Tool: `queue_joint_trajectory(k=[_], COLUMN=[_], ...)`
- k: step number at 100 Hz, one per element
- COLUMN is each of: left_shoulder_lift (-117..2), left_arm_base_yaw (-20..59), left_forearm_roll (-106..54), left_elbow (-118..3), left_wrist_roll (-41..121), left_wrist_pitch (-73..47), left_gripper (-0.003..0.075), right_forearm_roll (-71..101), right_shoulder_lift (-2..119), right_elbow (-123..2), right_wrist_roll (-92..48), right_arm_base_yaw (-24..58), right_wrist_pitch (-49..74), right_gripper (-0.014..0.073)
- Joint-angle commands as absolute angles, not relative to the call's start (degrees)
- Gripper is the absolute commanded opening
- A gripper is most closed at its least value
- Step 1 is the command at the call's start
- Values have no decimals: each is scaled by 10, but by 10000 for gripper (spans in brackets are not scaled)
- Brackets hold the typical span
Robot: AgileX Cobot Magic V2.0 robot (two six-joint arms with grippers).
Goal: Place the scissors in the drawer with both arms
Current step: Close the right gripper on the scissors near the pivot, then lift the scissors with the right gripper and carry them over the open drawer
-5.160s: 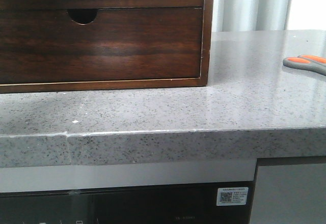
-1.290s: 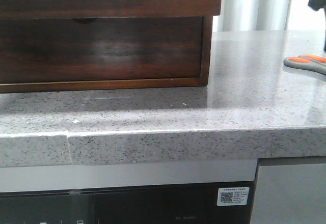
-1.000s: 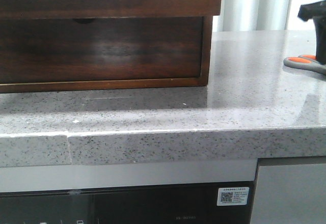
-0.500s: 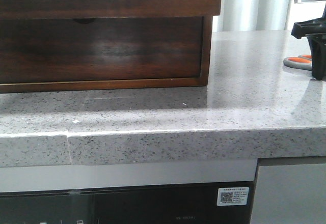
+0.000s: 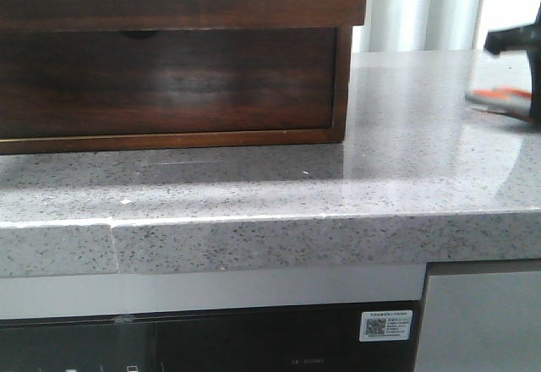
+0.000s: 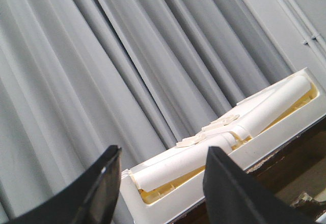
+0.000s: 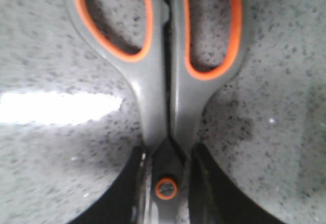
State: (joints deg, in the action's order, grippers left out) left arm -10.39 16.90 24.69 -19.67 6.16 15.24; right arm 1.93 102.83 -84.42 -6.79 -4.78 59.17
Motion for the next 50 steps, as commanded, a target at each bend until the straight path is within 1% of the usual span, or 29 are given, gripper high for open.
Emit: queue_joint_trajectory(k=[1,10,27,41,50], left_shoulder_lift=[-110,-110,-110,-110,-110], left_arm_base_yaw=[172,172,172,172,172], left_forearm_roll=[235,235,235,235,235], left_elbow=[-212,-212,-212,-212,-212], left_wrist_roll=[56,56,56,56,56], left_wrist_pitch=[184,184,184,184,184], left_gripper=[327,327,327,327,327], right_forearm_roll=[29,48,122,156,156], right_shoulder_lift=[957,911,832,792,781], right_elbow=[-876,-890,-929,-972,-998], right_wrist_roll=[-72,-98,-190,-244,-271], right_arm_base_yaw=[-49,-42,-12,41,90], right_wrist_pitch=[569,552,517,516,518], right_gripper=[-124,-124,-124,-124,-124])
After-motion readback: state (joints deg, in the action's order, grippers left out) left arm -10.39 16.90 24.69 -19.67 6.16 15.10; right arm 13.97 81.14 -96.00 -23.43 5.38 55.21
